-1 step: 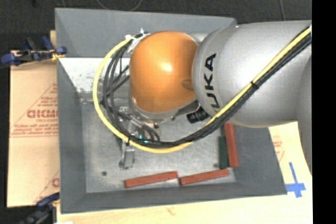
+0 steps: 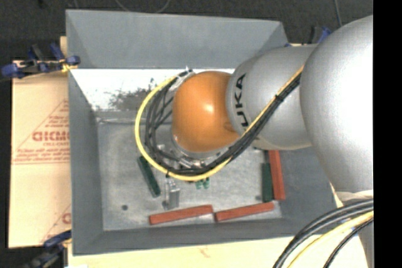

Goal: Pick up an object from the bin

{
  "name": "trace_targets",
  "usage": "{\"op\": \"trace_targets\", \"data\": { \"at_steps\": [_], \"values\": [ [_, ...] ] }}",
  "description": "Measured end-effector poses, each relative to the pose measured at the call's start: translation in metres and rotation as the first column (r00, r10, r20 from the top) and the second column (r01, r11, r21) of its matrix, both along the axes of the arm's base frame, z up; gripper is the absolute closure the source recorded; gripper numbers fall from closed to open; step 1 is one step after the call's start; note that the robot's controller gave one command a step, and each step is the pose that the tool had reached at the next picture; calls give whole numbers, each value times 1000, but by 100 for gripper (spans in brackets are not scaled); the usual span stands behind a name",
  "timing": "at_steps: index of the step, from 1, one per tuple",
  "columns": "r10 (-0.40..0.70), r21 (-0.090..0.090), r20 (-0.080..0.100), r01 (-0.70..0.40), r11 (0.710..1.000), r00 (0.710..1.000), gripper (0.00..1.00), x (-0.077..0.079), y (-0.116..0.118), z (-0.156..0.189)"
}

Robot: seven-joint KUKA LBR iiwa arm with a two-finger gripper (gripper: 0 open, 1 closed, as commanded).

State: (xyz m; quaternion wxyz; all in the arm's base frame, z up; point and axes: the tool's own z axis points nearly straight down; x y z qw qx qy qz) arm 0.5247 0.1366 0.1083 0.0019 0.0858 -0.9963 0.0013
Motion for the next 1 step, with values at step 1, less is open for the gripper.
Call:
{"op": "trace_targets", "data": {
  "at_steps": [1],
  "values": [
    [-137,3,7,137,991,990,0,44,-61,-39]
  ]
}}
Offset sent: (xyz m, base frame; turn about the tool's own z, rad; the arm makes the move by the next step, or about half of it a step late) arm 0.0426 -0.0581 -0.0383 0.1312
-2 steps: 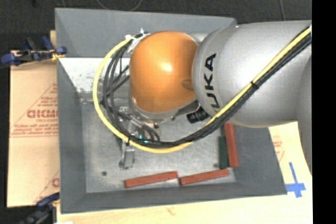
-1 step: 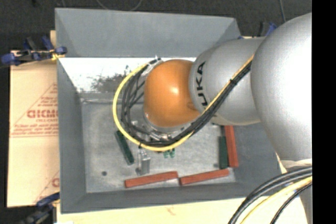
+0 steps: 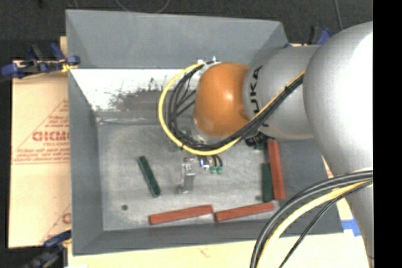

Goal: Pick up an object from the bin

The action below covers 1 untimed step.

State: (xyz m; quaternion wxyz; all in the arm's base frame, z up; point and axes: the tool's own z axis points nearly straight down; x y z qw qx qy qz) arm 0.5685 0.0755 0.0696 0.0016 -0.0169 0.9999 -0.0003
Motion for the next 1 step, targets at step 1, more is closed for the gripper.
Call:
{"op": "trace_targets", "data": {
  "at_steps": [1],
  "values": [
    [1,3,1,-1,1000,1000,100,0,3,1]
  ]
}}
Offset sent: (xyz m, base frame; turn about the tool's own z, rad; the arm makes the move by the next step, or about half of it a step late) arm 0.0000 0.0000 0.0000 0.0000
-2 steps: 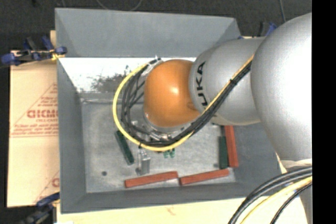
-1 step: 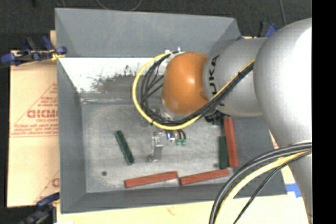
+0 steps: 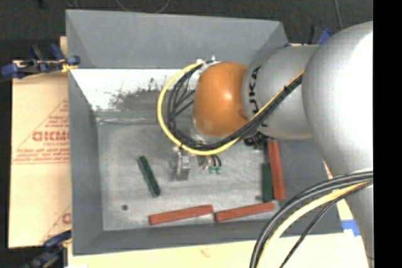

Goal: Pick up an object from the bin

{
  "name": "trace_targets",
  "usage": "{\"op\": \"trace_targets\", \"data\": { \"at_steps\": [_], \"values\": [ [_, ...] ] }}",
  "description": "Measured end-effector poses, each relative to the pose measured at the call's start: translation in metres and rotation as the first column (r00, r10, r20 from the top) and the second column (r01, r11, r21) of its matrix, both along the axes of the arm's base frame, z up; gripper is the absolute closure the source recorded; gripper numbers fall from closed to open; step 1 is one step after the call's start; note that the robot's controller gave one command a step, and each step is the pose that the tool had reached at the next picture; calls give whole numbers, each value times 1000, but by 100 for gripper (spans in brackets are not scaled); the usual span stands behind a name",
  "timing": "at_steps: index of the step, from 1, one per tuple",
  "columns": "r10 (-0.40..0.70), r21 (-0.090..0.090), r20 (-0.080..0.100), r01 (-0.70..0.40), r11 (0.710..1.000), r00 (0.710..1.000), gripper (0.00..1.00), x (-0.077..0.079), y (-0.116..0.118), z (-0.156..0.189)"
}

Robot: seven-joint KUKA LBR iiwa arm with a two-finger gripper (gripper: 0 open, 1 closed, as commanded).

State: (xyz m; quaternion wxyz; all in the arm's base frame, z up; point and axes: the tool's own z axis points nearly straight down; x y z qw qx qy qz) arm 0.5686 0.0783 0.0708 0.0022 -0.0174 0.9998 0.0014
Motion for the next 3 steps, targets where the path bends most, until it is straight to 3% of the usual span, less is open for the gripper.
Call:
{"op": "trace_targets", "data": {
  "at_steps": [1,2,3],
  "values": [
    [-1,0,-1,1,1000,1000,0,0,0,0],
    [428,-3,6,-428,904,904,0,16,101,84],
    [850,-7,0,-850,526,526,0,42,111,0]
  ]
}}
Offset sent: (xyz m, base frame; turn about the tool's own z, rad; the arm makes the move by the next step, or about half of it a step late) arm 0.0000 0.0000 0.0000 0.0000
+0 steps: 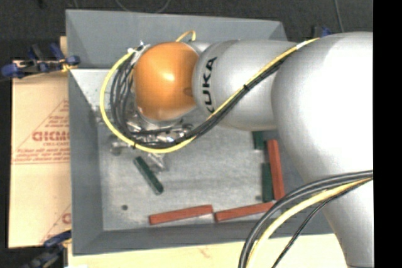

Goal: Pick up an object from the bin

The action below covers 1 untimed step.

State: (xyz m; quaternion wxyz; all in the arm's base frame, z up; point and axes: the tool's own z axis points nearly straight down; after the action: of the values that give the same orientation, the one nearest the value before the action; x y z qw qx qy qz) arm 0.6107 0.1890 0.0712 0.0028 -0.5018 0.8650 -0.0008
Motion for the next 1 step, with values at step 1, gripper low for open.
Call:
{"op": "trace_targets", "data": {
  "at_steps": [1],
  "values": [
    [15,1,0,-15,1000,1000,0,10,-41,1]
  ]
}}
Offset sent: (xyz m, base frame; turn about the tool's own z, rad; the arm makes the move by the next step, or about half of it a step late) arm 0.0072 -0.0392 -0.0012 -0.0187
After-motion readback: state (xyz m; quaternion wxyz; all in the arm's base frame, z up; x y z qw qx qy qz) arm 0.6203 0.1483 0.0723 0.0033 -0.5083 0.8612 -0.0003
